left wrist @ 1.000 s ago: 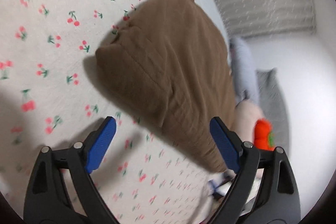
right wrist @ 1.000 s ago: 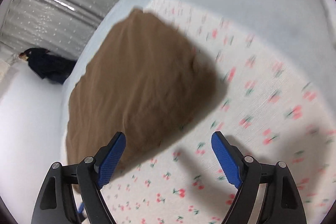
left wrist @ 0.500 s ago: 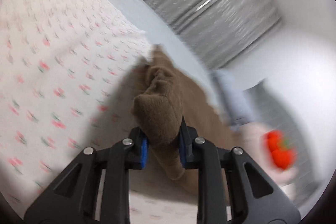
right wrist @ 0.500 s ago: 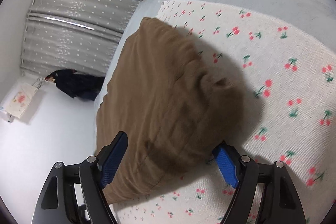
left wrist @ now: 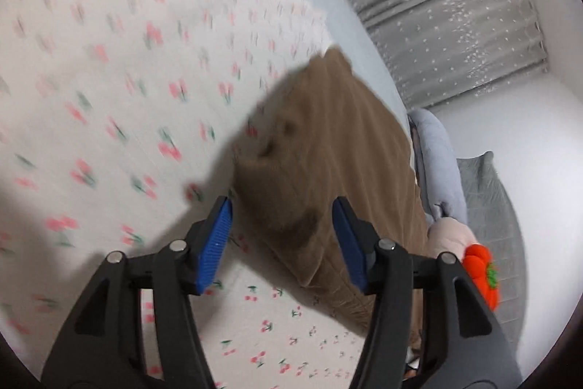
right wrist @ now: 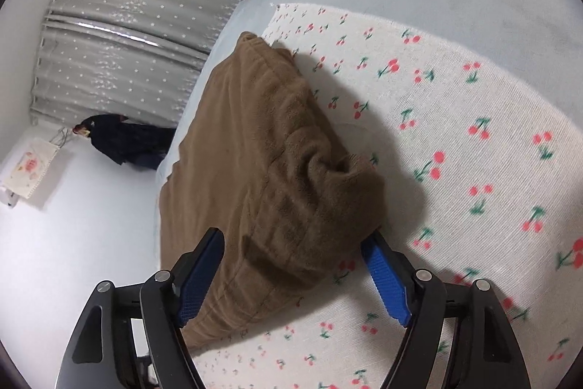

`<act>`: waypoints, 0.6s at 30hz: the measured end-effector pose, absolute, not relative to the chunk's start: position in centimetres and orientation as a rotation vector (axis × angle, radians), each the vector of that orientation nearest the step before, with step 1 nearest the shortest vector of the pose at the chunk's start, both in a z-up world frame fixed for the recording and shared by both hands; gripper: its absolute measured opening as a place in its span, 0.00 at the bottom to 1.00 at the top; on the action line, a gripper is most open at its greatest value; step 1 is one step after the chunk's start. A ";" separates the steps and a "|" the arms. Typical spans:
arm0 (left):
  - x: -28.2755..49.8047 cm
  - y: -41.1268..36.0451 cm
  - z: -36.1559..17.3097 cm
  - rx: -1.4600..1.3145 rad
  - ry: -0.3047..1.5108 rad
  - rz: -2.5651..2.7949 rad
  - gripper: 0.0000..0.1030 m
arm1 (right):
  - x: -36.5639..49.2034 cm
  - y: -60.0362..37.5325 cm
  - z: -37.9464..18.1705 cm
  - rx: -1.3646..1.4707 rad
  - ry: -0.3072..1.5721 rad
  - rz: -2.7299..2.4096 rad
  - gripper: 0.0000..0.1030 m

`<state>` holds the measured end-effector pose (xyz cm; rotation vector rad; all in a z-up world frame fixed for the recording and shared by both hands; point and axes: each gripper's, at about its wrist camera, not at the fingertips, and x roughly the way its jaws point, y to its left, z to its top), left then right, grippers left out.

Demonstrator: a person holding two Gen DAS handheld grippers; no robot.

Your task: Fold large clothes

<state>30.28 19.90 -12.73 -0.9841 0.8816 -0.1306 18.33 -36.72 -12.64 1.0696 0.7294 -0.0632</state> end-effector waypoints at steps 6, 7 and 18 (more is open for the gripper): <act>30.4 18.7 -12.0 -0.912 0.760 -0.096 0.24 | 18.9 -35.9 -12.7 1.071 0.720 -0.069 0.77; 30.4 18.1 -12.0 -0.879 0.771 -0.055 0.24 | 18.6 -36.0 -12.7 1.070 0.717 -0.077 0.77; 32.1 17.4 -14.2 -1.015 0.847 -0.077 0.77 | 18.2 -37.2 -12.9 1.077 0.729 -0.051 0.77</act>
